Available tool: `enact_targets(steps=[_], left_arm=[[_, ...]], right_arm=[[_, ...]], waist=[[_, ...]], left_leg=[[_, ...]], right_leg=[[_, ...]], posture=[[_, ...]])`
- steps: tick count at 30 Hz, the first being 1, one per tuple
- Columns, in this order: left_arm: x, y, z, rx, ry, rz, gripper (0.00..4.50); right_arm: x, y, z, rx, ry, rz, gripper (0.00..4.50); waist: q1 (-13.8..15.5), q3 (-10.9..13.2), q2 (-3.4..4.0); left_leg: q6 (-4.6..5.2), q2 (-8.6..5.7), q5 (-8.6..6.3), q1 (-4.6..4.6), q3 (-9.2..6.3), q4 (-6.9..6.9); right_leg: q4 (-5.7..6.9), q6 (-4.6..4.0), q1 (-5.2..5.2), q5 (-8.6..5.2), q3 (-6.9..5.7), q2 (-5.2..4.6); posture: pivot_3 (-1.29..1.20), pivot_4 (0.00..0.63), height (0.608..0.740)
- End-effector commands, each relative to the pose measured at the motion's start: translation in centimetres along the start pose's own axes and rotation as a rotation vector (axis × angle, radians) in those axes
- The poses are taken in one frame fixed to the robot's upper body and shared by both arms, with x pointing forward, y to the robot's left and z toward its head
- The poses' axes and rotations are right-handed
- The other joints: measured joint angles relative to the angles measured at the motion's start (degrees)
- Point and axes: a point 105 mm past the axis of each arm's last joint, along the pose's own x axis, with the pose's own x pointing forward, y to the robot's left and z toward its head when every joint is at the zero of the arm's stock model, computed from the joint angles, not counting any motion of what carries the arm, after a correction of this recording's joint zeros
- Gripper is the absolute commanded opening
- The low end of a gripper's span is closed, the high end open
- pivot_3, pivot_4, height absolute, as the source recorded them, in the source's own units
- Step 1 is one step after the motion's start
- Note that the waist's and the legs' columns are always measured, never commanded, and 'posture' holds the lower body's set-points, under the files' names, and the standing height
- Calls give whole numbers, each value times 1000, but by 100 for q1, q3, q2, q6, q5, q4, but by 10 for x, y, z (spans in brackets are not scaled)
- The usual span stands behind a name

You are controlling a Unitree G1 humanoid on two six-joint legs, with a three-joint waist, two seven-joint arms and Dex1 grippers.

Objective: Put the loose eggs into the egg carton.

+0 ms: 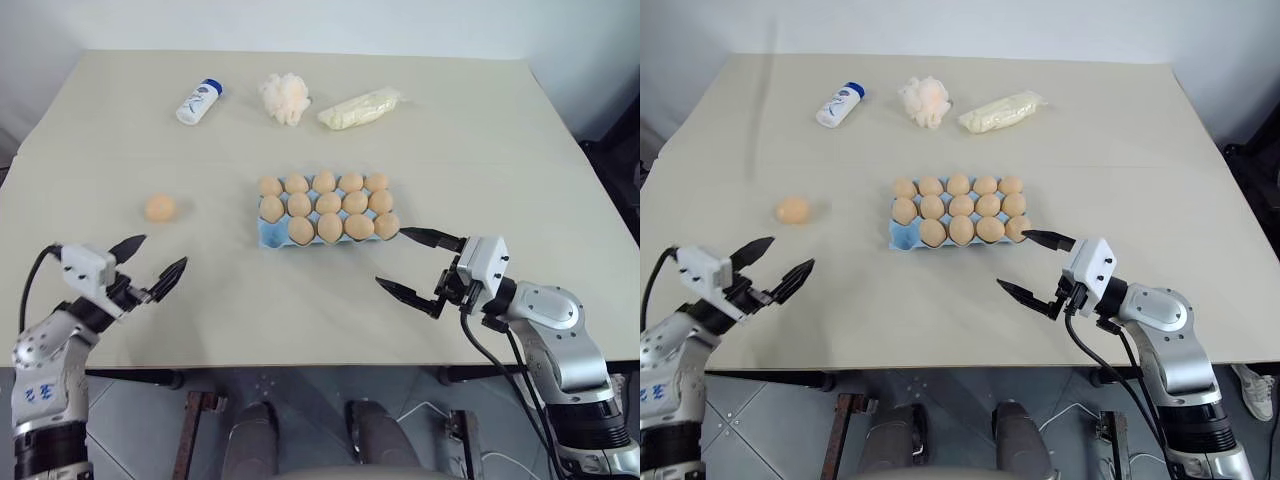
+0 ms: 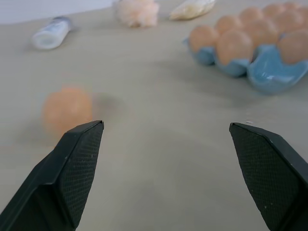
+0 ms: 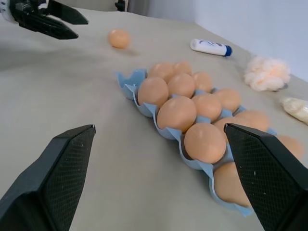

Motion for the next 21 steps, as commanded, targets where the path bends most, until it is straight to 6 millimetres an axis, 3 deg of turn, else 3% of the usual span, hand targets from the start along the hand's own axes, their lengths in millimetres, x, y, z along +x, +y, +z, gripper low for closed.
enact_targets(steps=[1,4,7,15,21], left_arm=[[-19,18,5,-32,-37,140,4460],[-19,23,5,-59,-51,195,4460],[-5,24,1,-90,-27,212,4460],[61,33,29,-106,-85,214,4460],[100,36,30,-76,-60,206,4460]], right_arm=[[4,-2,9,-18,-46,15,4500],[5,-4,9,-19,-44,20,4500],[5,-5,9,-22,-41,25,4500],[6,-3,10,-29,-32,20,4500],[7,0,11,-25,-30,10,4500]], waist=[[-9,0,0],[11,-1,-1],[12,-2,-3],[9,-2,-4],[-16,-3,-4]], left_leg=[[1,1,0,2,0,-2],[1,0,-1,3,-2,-3],[1,-1,-1,2,-3,-2],[-17,-2,11,1,-4,1],[-25,0,15,-1,13,1]], right_leg=[[0,-2,0,0,-1,0],[0,-5,1,1,-5,0],[-2,-5,2,1,-5,-1],[2,-3,-1,3,-7,3],[-2,0,-12,4,-3,4]], posture=[[0,150,740],[0,150,740],[0,150,740],[0,150,740],[0,150,740]])
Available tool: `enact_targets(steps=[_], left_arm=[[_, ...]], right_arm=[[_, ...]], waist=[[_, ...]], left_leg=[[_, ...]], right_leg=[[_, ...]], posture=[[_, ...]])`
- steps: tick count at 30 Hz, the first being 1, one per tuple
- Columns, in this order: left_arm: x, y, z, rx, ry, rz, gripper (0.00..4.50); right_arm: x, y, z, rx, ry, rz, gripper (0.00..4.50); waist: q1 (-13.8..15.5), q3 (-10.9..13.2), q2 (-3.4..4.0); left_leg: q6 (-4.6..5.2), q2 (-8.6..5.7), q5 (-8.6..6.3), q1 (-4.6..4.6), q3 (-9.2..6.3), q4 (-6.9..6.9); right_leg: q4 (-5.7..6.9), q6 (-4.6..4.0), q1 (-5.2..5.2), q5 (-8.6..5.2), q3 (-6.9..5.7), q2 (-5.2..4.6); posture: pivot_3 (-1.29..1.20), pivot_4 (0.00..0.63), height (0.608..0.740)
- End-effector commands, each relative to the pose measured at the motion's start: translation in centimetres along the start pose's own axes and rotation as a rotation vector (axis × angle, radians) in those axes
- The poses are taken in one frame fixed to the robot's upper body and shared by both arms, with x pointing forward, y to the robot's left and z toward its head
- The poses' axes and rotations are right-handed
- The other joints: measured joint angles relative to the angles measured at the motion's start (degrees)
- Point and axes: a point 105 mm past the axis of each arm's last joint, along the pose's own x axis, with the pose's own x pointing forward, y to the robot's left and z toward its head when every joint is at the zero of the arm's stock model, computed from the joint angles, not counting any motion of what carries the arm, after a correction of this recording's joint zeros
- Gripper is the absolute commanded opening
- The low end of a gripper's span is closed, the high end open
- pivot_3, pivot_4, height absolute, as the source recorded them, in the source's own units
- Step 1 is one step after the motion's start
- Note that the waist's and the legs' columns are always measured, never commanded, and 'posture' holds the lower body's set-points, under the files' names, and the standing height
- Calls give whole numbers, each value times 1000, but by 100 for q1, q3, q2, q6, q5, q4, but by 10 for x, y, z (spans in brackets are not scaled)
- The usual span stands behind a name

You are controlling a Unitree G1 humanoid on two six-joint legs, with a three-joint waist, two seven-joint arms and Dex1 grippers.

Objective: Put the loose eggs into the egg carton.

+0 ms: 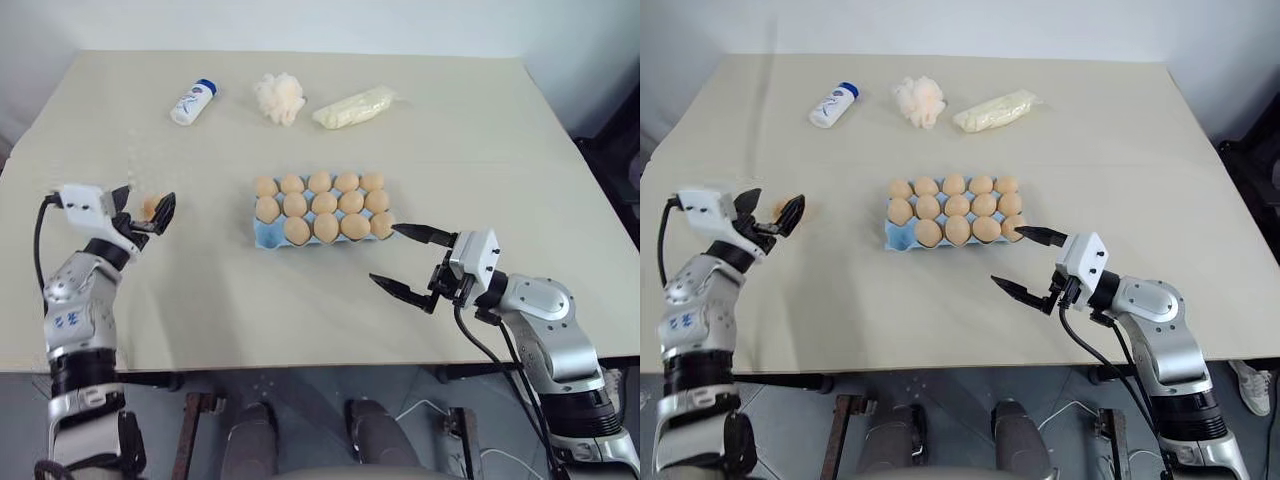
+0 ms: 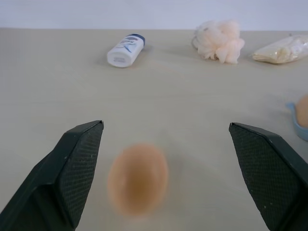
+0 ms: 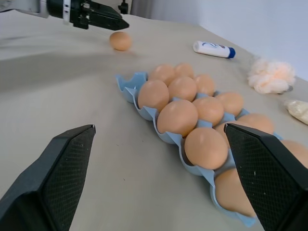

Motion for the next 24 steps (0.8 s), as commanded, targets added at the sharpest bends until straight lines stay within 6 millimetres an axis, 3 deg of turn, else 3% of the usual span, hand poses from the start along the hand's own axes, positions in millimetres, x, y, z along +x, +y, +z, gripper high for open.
enact_targets(steps=[1,5,6,8,13,15,20,24], left_arm=[[9,2,-3,33,14,7,4460],[20,0,-17,4,76,5,4460],[20,0,-18,9,77,4,4276],[21,0,-19,16,81,1,3844],[21,-8,-16,6,54,-49,2216],[20,-22,-6,3,-2,-139,1738],[11,-83,22,71,-134,-465,1738],[5,-134,25,106,-138,-702,1738]], right_arm=[[0,1,11,-32,-26,-10,4500],[-1,-1,12,-33,-26,-37,4500],[-1,0,12,-32,-26,-39,4500],[-1,1,12,-32,-26,-41,4500],[-1,0,12,-33,-25,-52,4500],[-2,-1,12,-34,-24,-55,4500],[-2,-2,12,-35,-21,-60,4500],[-1,-2,11,-36,-20,-60,4500]], waist=[[-4,0,0],[15,0,-1],[13,0,-1],[11,0,-1],[12,0,-2],[14,0,-2],[22,0,-2],[43,0,-2]], left_leg=[[-3,3,2,-2,6,-1],[-10,7,4,-15,28,-2],[-10,9,5,-16,36,-2],[-10,11,5,-16,52,-1],[-12,13,7,-14,59,7],[-12,12,10,-14,60,10],[-13,13,12,-14,62,7],[-13,11,12,-14,61,11]], right_leg=[[1,0,-6,0,0,0],[21,2,-44,0,0,-1],[24,2,-51,1,1,-2],[31,2,-60,1,2,-5],[48,2,-67,1,4,-6],[50,2,-67,1,4,-6],[51,2,-67,1,6,-6],[50,2,-66,1,8,-6]], posture=[[0,150,740],[0,150,740],[0,150,740],[0,150,740],[0,150,740],[0,150,740],[0,150,740],[0,150,740]])
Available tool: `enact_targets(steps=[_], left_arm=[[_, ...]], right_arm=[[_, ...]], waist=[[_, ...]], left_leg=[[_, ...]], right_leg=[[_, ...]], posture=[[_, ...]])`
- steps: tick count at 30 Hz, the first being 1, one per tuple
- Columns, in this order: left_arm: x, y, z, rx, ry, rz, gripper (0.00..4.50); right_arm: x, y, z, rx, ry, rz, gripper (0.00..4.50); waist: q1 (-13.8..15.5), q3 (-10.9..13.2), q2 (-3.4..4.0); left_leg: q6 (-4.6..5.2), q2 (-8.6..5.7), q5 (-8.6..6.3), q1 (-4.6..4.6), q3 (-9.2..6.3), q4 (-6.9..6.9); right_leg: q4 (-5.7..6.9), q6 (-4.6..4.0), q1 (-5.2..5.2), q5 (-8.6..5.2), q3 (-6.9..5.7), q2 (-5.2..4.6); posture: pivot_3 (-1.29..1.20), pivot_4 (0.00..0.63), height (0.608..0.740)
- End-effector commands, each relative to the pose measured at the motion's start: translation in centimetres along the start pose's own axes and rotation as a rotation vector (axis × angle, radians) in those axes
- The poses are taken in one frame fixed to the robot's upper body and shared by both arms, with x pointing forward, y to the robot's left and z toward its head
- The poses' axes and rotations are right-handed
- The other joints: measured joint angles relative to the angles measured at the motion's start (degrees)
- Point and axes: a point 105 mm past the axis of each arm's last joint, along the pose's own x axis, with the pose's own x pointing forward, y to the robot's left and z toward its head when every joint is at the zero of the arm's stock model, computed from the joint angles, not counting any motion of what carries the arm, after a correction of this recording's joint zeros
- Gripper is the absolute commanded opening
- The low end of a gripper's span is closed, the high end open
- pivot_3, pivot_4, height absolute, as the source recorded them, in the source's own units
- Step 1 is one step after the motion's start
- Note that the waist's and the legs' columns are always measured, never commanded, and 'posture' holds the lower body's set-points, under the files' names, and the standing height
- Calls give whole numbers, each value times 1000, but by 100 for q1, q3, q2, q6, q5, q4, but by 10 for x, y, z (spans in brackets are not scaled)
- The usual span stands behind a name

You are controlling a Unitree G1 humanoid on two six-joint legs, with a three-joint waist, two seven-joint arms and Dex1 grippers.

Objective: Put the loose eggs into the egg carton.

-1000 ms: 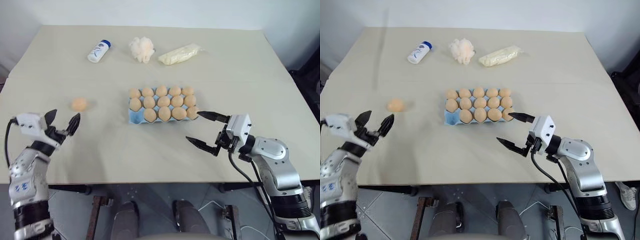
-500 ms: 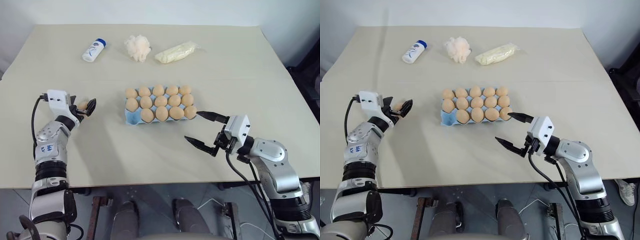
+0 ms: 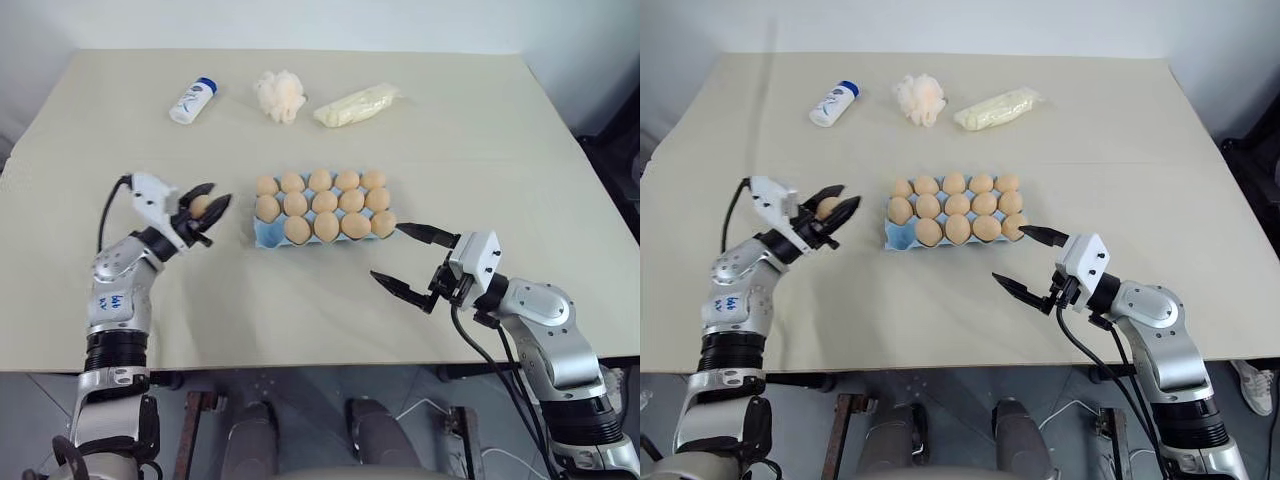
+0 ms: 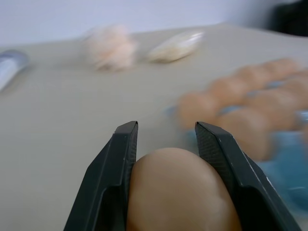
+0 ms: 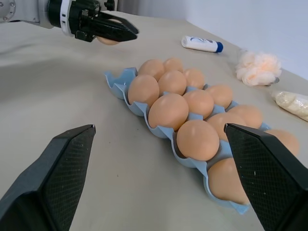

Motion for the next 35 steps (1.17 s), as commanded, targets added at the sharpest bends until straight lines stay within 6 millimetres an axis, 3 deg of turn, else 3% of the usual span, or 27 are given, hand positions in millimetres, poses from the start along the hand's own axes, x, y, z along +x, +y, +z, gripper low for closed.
enact_targets(steps=[1,6,8,12,18,22,25,28,35], left_arm=[[17,-34,12,34,-34,-178,1738],[31,-53,-2,31,12,-276,1738],[34,-56,-4,-1,12,-299,2315],[32,-37,3,41,-14,-203,3542],[-1,-9,14,54,-27,-123,3542],[-76,10,-10,42,193,-154,3542],[-104,9,-15,31,267,-162,3542],[-115,6,-17,62,308,-141,3542],[-117,-5,-17,78,296,-106,3542]], right_arm=[[0,-2,12,-41,-33,-6,4500],[1,-2,13,-43,-36,-15,4500],[1,-2,13,-44,-38,-20,4500],[-1,2,15,-46,-42,-34,4500],[-9,4,14,-42,-24,-54,4500],[-21,-1,7,-27,20,-59,4500],[-25,-3,4,-23,40,-37,4500],[-25,-6,2,-19,43,-19,4500],[-21,-9,-1,-6,35,5,4500]], waist=[[-3,0,0],[-45,0,0],[-45,0,0],[-38,0,0],[-46,0,0],[-120,0,0],[-144,0,0],[-38,-1,-2],[-41,-2,-4]], left_leg=[[0,-1,0,0,1,1],[2,-1,1,2,-1,1],[2,-1,1,4,-1,-1],[2,-1,1,2,-2,-2],[2,1,1,3,-1,-7],[1,1,0,7,7,-11],[1,5,-1,7,6,-18],[23,5,-14,6,-2,-13],[40,1,-17,8,-1,-15]], right_leg=[[0,1,1,0,3,0],[1,2,1,1,7,2],[1,2,1,1,8,3],[-1,2,0,1,9,2],[0,2,-1,1,9,3],[-1,1,-1,0,13,1],[0,-9,-5,-5,7,1],[0,-11,0,-4,-4,-3],[0,-18,2,12,-3,-8]], posture=[[0,150,740],[0,150,740],[0,150,740],[0,150,740],[0,150,740],[0,150,740],[0,150,740],[0,150,740],[0,150,740]])
